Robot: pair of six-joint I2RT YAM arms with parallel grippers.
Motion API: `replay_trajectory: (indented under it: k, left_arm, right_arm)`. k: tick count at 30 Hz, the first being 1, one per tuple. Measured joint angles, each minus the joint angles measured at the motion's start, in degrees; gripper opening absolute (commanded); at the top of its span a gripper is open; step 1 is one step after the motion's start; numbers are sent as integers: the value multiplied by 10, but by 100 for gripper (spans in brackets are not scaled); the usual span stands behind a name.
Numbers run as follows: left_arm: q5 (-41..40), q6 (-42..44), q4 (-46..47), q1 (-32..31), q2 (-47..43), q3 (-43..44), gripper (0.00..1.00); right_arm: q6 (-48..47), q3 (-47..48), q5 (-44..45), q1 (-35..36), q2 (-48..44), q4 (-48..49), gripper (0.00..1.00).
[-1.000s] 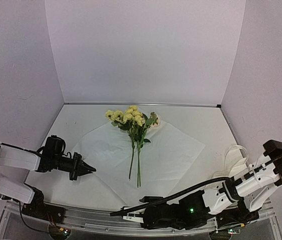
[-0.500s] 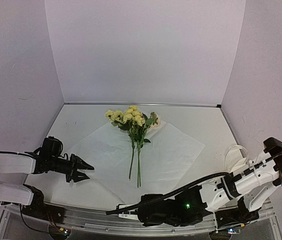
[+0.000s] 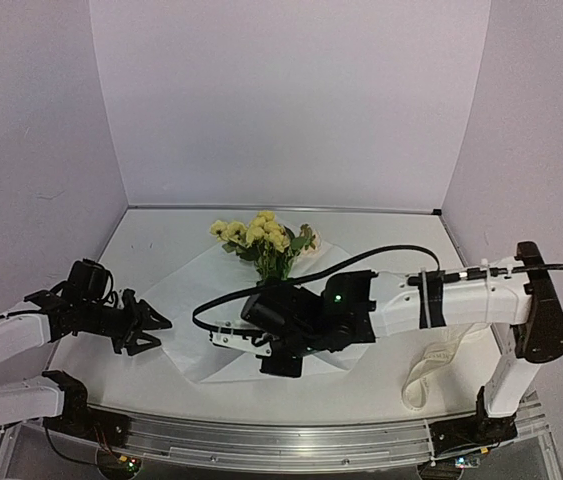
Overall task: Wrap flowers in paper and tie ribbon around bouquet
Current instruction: Fold the bottom corner of the flattened wrapping paper at the center of the board.
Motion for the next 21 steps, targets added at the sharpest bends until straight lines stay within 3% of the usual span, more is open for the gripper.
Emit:
replay_trajectory:
  k: [14,21]
  left_arm:
    - [-69,114,-45,-11,-12,87,38]
    - [-81,141,-7,-81,36,100,34]
  right_arm:
    - [-34,198,-42,-130,199,-48,0]
    - [-35,249,-39,-165,247,-53,0]
